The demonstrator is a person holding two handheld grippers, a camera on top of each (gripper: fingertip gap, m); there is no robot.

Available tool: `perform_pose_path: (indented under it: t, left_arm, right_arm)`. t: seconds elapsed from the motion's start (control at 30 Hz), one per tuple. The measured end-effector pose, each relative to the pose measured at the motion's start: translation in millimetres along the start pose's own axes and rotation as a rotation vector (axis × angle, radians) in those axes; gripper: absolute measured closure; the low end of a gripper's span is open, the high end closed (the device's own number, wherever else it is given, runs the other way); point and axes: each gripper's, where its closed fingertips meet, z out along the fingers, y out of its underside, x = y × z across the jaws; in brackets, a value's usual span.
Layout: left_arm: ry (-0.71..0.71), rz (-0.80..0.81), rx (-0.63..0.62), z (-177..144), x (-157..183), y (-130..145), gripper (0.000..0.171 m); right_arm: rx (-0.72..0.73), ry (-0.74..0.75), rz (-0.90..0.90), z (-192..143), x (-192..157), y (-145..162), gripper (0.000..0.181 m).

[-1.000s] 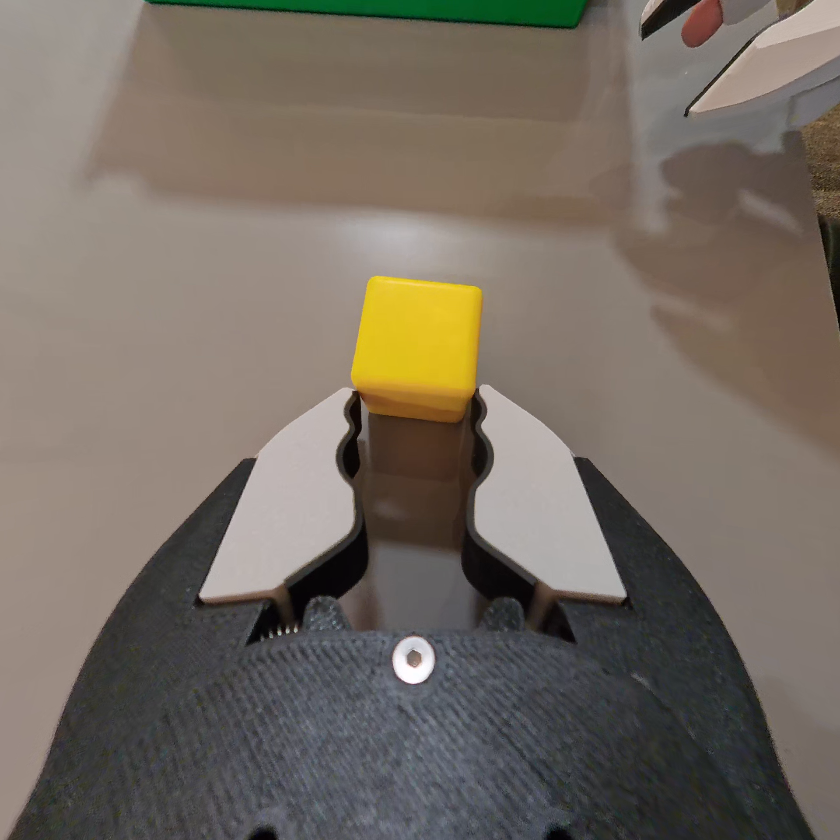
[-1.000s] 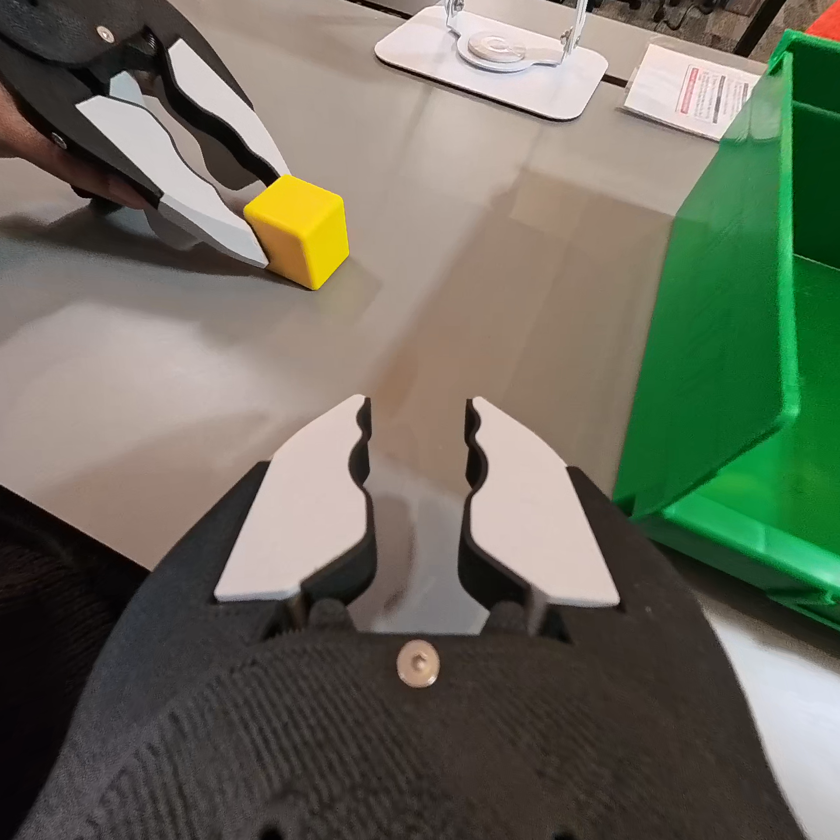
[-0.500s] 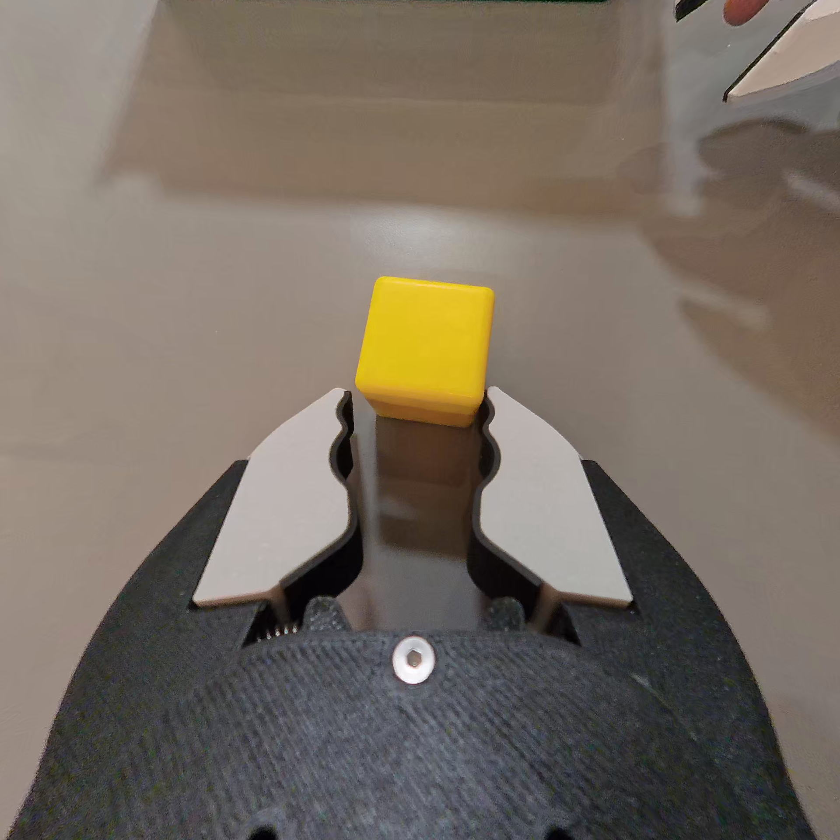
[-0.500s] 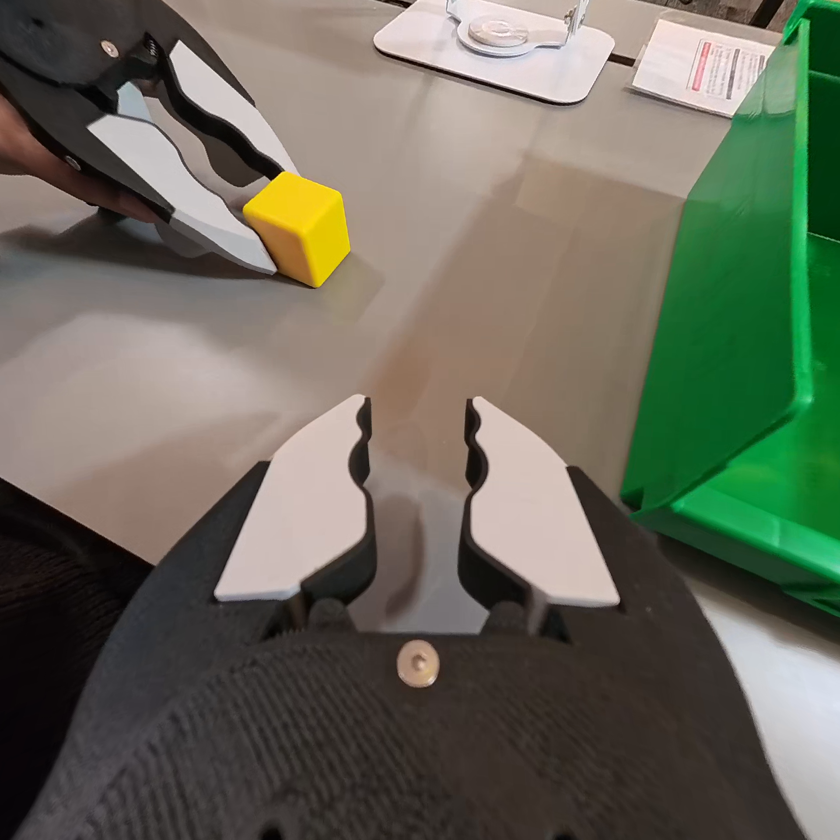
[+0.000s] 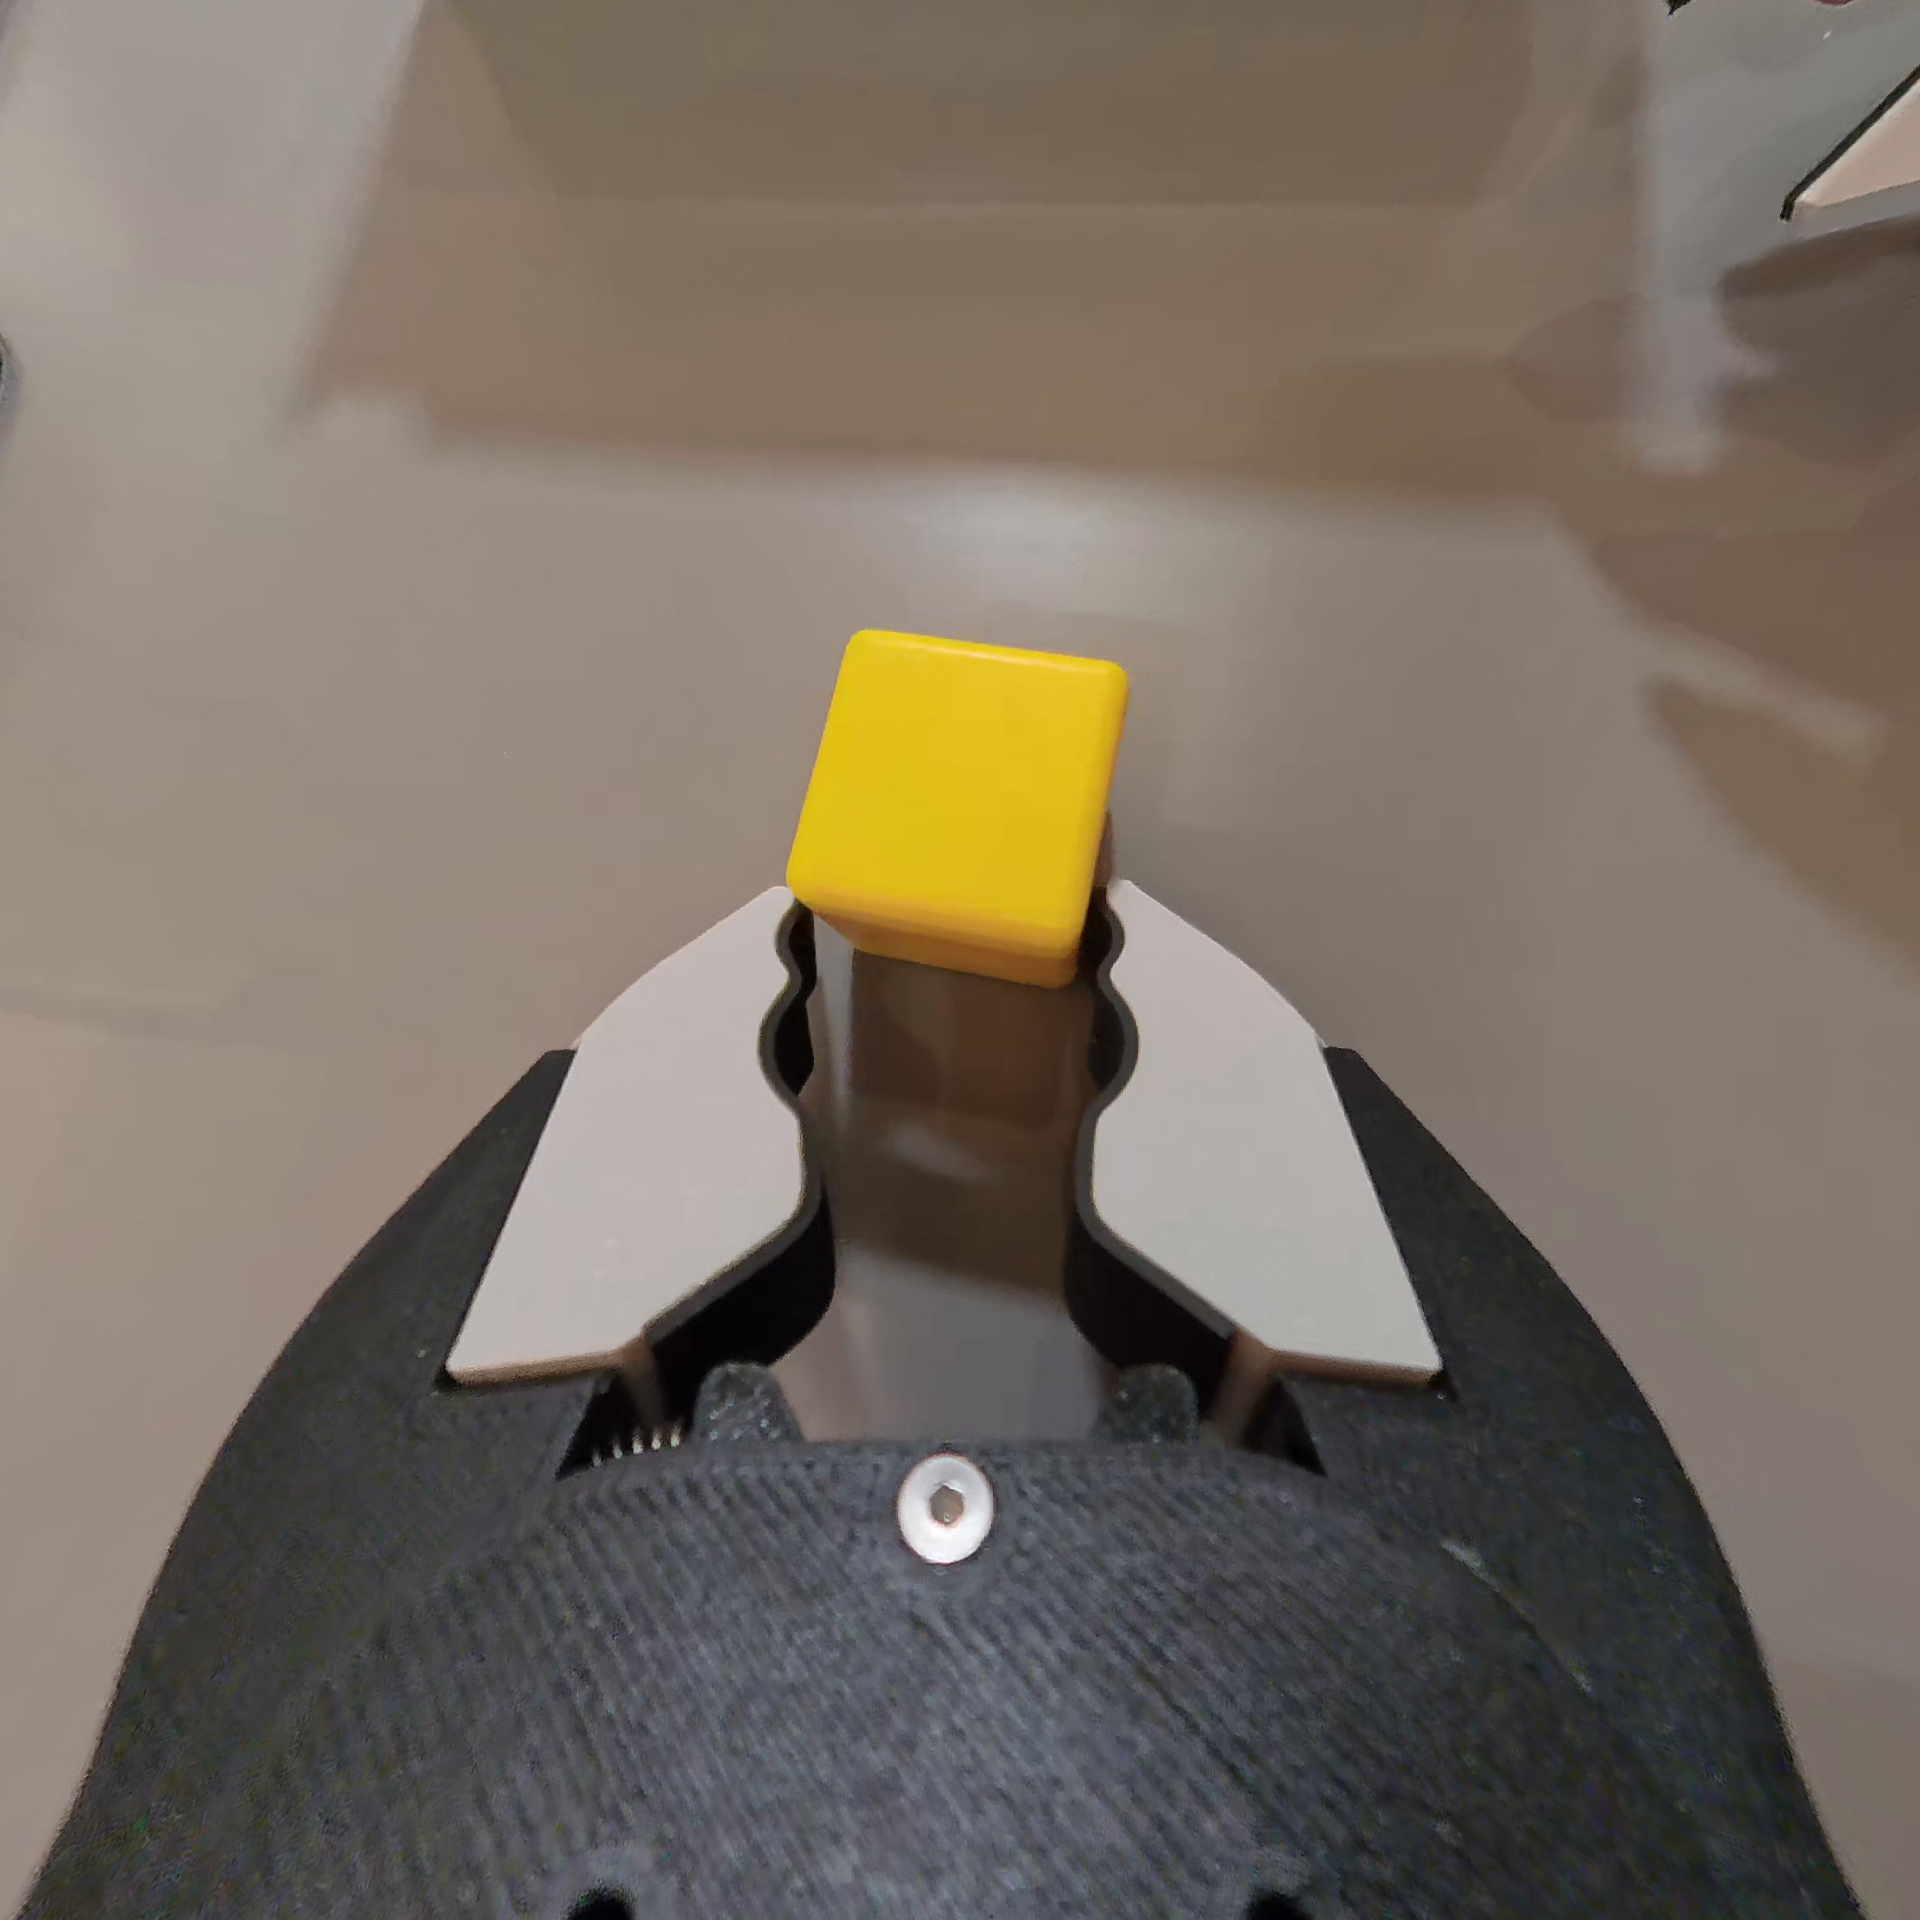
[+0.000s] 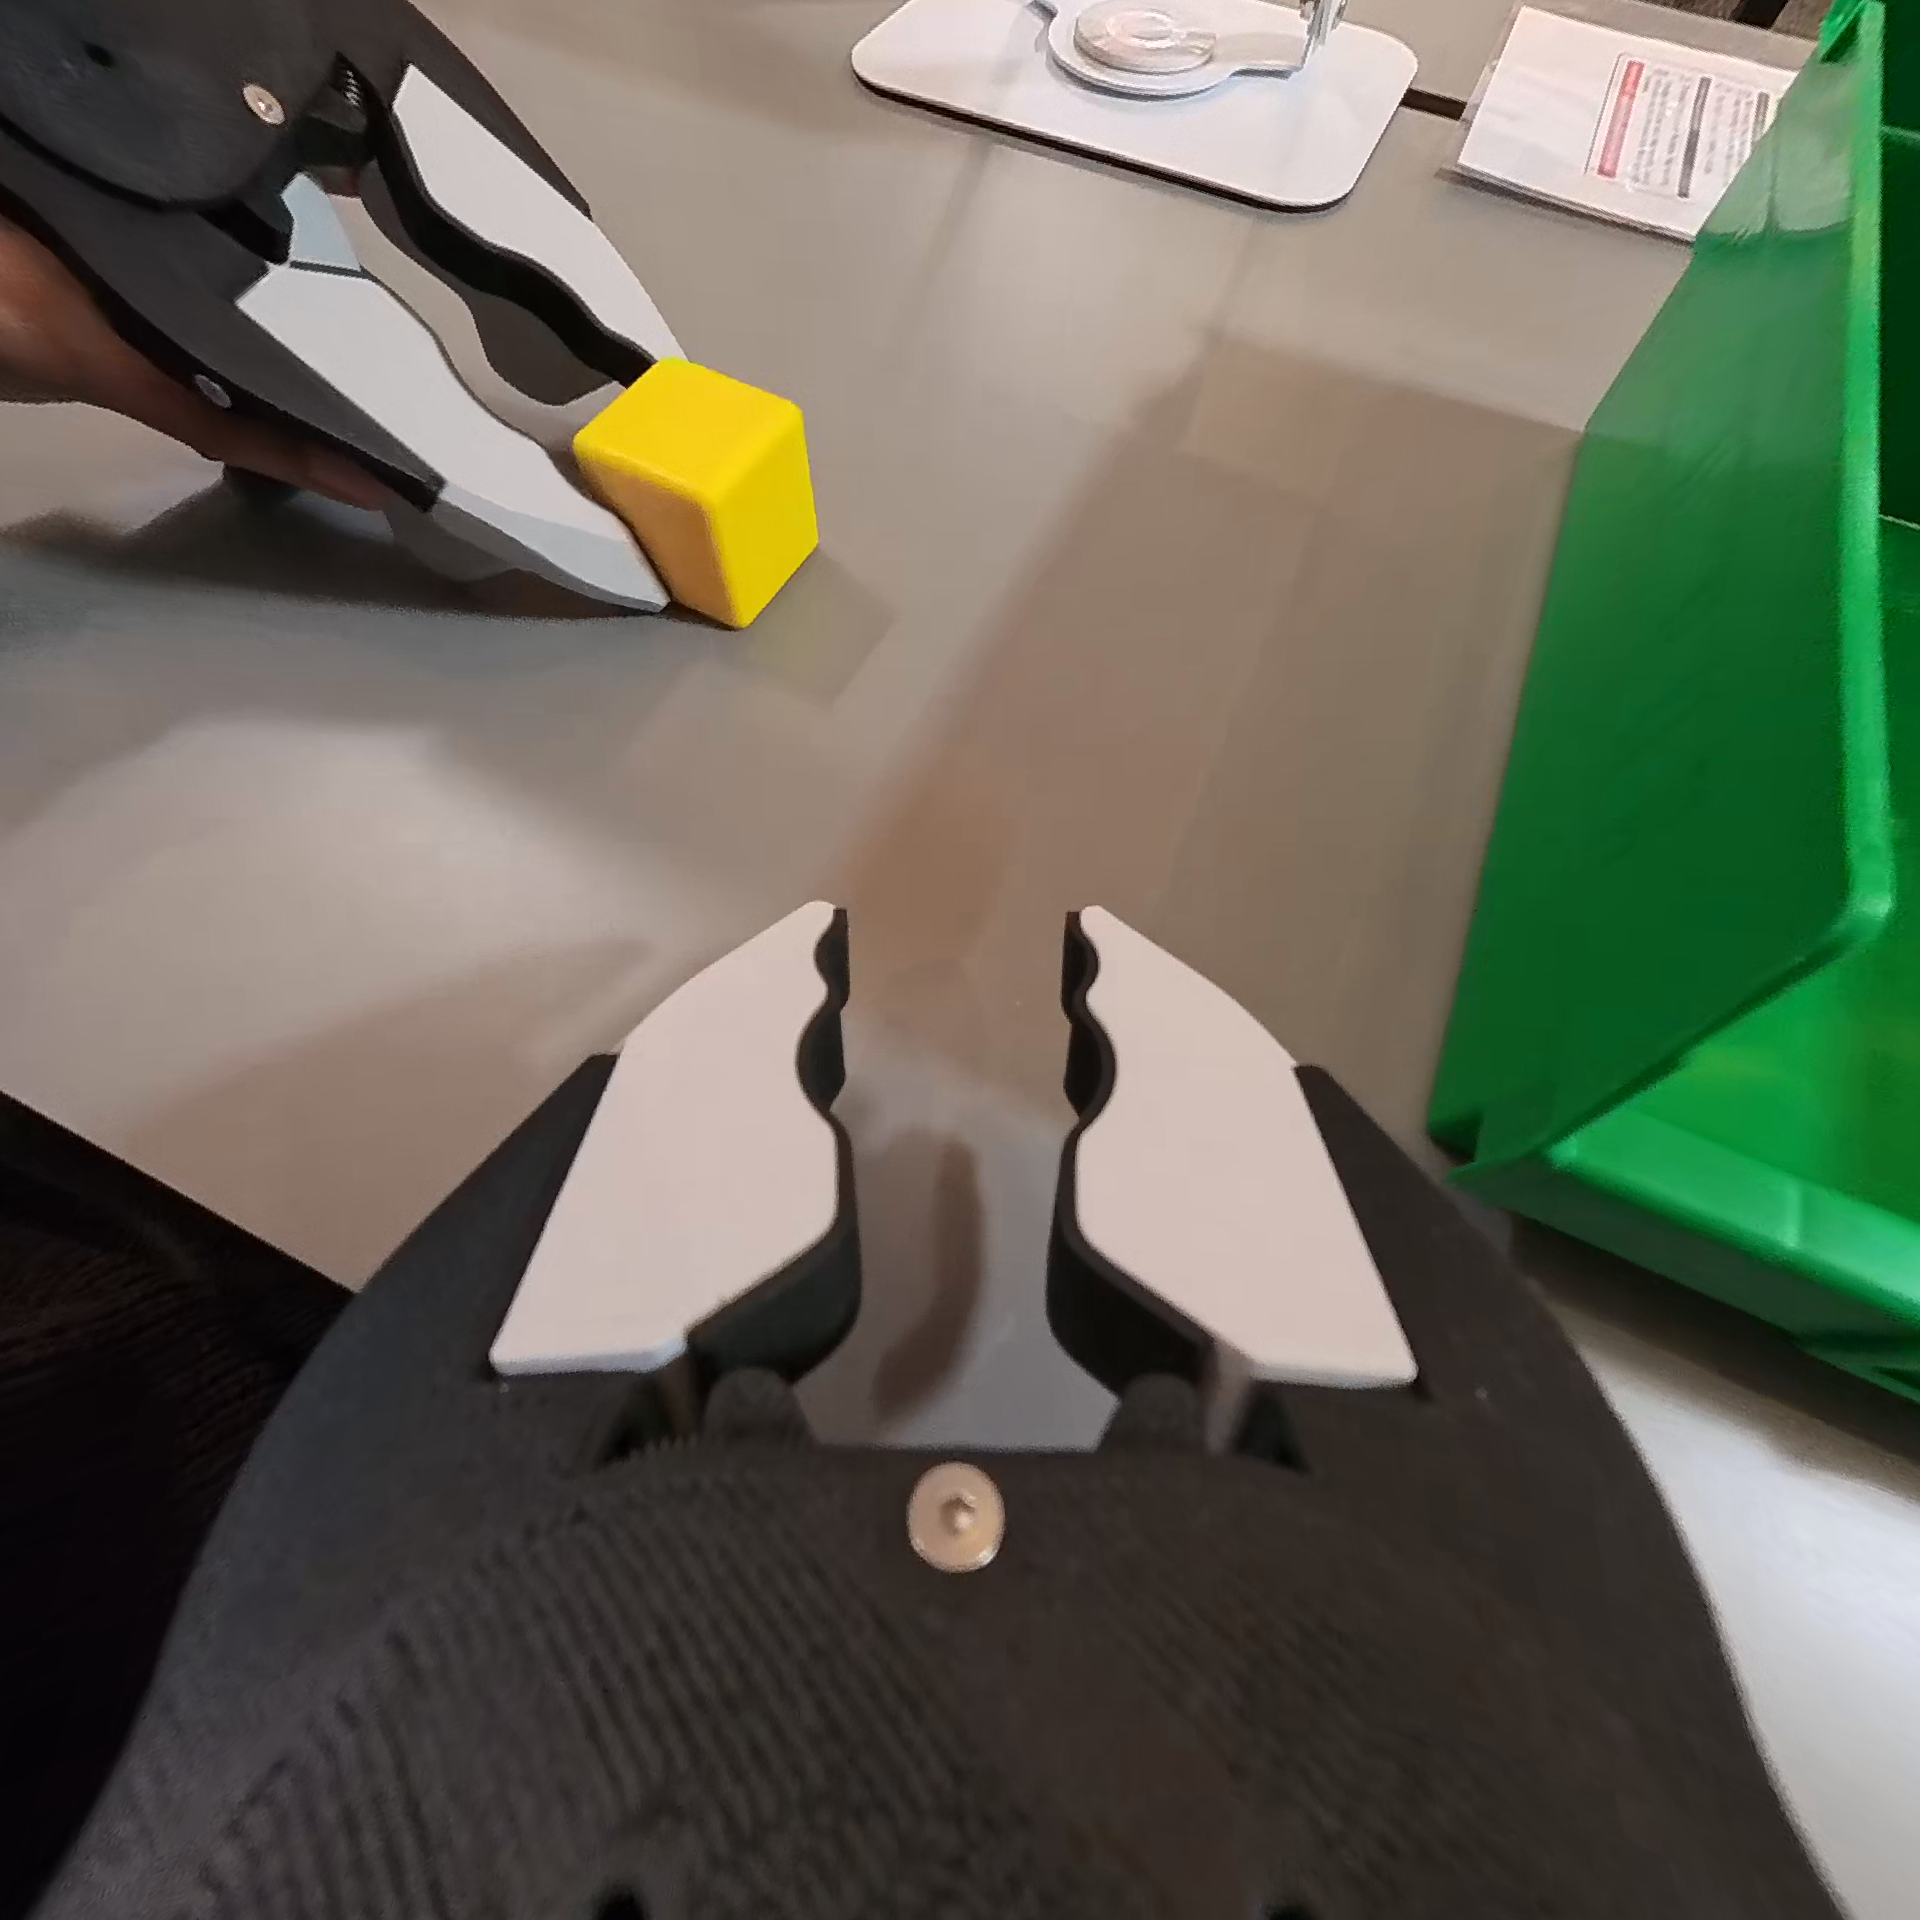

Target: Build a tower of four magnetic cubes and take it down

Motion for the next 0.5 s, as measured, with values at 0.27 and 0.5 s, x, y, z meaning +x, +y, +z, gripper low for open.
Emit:
perform_pose_path:
  t: [0.27, 0.5]
  left_arm:
    - [-0.036, -0.041, -0.007, 0.7, -8.1, 0.9, 0.120]
    - [-0.094, -0.072, -0.019, 0.7, -19.4, 3.4, 0.119]
  right_arm:
    - [-0.002, -0.002, 0.009, 0.1, 0.4, 0.5, 0.141]
    - [0.007, 0.001, 0.014, -0.4, 1.7, -1.1, 0.141]
